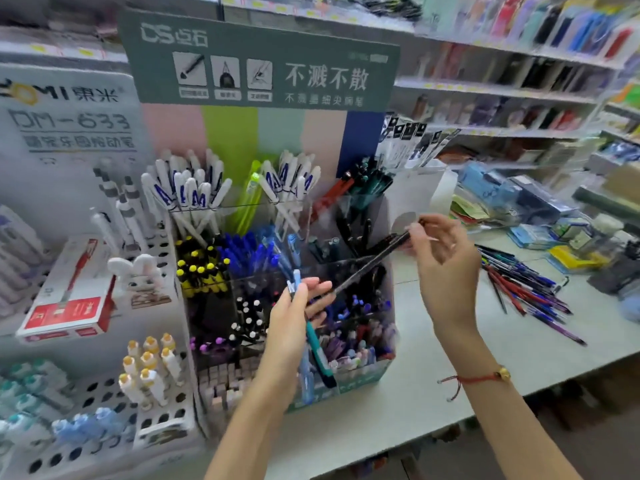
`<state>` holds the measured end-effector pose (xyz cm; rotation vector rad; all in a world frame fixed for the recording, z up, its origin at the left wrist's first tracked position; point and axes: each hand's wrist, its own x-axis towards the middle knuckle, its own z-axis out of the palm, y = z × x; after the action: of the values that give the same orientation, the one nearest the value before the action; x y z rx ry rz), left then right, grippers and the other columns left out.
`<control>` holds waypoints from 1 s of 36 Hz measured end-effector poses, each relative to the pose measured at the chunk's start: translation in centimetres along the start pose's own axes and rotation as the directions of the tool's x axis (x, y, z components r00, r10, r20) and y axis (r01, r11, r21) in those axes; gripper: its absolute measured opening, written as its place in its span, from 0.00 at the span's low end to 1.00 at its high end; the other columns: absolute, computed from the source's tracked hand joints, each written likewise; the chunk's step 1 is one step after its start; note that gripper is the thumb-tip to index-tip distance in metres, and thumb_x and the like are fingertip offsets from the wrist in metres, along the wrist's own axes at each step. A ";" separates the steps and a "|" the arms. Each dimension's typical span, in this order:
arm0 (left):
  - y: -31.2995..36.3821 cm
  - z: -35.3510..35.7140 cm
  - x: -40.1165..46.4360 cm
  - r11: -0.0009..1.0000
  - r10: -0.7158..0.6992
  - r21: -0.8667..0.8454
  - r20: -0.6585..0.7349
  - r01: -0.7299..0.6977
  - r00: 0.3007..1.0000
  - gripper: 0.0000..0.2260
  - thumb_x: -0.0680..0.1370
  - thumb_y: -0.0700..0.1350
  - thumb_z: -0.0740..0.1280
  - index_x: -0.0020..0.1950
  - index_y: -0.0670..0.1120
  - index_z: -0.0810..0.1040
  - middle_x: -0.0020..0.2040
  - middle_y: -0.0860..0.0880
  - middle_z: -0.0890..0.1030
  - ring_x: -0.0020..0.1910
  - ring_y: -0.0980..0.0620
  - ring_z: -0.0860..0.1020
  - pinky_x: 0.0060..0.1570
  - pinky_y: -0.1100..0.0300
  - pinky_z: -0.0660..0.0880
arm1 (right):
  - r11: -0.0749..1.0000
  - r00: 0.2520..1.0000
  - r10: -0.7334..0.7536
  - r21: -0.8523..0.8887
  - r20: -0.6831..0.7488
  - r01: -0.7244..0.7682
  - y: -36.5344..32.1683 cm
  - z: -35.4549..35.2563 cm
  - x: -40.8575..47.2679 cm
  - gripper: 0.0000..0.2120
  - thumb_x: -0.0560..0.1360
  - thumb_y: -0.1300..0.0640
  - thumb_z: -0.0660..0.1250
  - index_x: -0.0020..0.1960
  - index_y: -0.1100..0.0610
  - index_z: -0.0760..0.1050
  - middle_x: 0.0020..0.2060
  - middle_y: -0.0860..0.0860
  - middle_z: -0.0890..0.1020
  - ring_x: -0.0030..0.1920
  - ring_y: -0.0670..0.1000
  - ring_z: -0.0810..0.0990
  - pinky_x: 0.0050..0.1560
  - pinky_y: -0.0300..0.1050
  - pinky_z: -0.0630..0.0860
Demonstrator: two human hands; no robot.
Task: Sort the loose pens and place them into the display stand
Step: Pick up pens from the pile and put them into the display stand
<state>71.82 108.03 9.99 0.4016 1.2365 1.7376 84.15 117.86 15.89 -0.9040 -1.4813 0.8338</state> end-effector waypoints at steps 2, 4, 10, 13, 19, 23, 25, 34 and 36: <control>-0.4 0.3 0.4 0.975 -0.078 -0.210 -0.013 0.074 0.997 0.11 0.83 0.44 0.55 0.49 0.45 0.76 0.43 0.48 0.83 0.40 0.53 0.83 0.47 0.55 0.77 | 0.997 0.975 -0.071 0.017 -0.209 0.076 0.1 -1.0 1.3 0.06 0.78 0.61 0.66 0.54 0.55 0.74 0.46 0.45 0.80 0.47 0.39 0.80 0.51 0.34 0.76; -0.5 0.9 0.4 0.917 -0.152 -0.364 0.056 0.162 0.987 0.10 0.83 0.45 0.56 0.51 0.44 0.76 0.40 0.47 0.83 0.40 0.50 0.82 0.52 0.50 0.77 | 0.990 0.943 -0.134 0.006 -0.305 0.142 0.3 -1.2 2.5 0.07 0.78 0.62 0.66 0.56 0.57 0.73 0.46 0.43 0.79 0.46 0.35 0.79 0.48 0.31 0.74; -1.3 2.0 0.4 0.859 -0.160 -0.466 0.153 0.214 0.975 0.10 0.82 0.49 0.56 0.57 0.51 0.76 0.45 0.50 0.84 0.49 0.50 0.83 0.64 0.45 0.70 | 0.930 0.943 -0.302 -0.260 -0.138 0.260 3.4 0.6 4.8 0.08 0.76 0.63 0.68 0.55 0.60 0.78 0.44 0.49 0.82 0.44 0.43 0.82 0.47 0.33 0.77; -1.5 2.3 0.3 0.833 -0.150 -0.509 0.168 0.216 0.974 0.10 0.83 0.46 0.57 0.60 0.49 0.75 0.49 0.49 0.84 0.53 0.48 0.83 0.62 0.44 0.71 | 0.816 0.954 -0.283 -0.498 0.100 0.294 6.0 1.3 5.0 0.07 0.75 0.58 0.71 0.53 0.56 0.81 0.44 0.51 0.84 0.46 0.51 0.82 0.44 0.41 0.76; -0.8 3.0 -0.4 0.923 -0.021 -0.376 0.153 0.078 0.988 0.08 0.84 0.44 0.52 0.58 0.46 0.69 0.60 0.50 0.81 0.59 0.50 0.80 0.59 0.55 0.71 | 0.738 0.959 -0.232 -0.612 0.165 0.284 7.0 0.7 4.3 0.12 0.74 0.54 0.71 0.57 0.52 0.81 0.50 0.49 0.81 0.55 0.50 0.73 0.47 0.41 0.73; -0.6 3.3 -0.7 0.947 0.103 -0.315 0.095 -0.068 0.990 0.08 0.84 0.45 0.50 0.55 0.47 0.68 0.61 0.53 0.81 0.62 0.52 0.77 0.56 0.59 0.70 | 0.914 0.979 -0.033 -0.390 0.201 0.111 5.0 -0.8 1.0 0.07 0.76 0.51 0.69 0.54 0.49 0.79 0.44 0.46 0.81 0.43 0.45 0.78 0.42 0.40 0.73; -0.7 3.4 -0.8 0.940 0.158 -0.312 0.050 -0.135 0.986 0.09 0.84 0.47 0.50 0.56 0.48 0.68 0.61 0.55 0.80 0.63 0.53 0.76 0.61 0.57 0.69 | 0.942 0.859 0.287 -0.288 0.425 -0.172 3.3 -1.2 -0.9 0.08 0.78 0.49 0.64 0.51 0.51 0.79 0.41 0.46 0.82 0.36 0.41 0.79 0.39 0.37 0.74; -0.7 1.9 -0.6 0.958 0.218 -0.178 -0.052 -0.224 0.975 0.13 0.84 0.49 0.49 0.59 0.48 0.71 0.61 0.53 0.80 0.62 0.56 0.77 0.66 0.53 0.70 | 0.932 0.788 0.304 0.002 0.536 -0.361 1.3 -0.4 -4.1 0.04 0.75 0.61 0.70 0.49 0.59 0.82 0.41 0.51 0.84 0.36 0.46 0.83 0.38 0.33 0.77; -0.4 1.2 -0.8 0.973 0.231 -0.007 -0.062 -0.232 0.971 0.15 0.84 0.50 0.50 0.58 0.48 0.74 0.59 0.54 0.81 0.60 0.56 0.78 0.60 0.56 0.73 | 0.954 0.841 0.259 0.010 0.475 -0.299 1.2 0.4 -3.6 0.04 0.75 0.60 0.69 0.46 0.56 0.82 0.39 0.50 0.85 0.36 0.48 0.84 0.38 0.33 0.77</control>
<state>73.22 108.04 10.36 0.5047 1.2592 1.9679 84.05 115.15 13.16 -0.9061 -1.7336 1.4015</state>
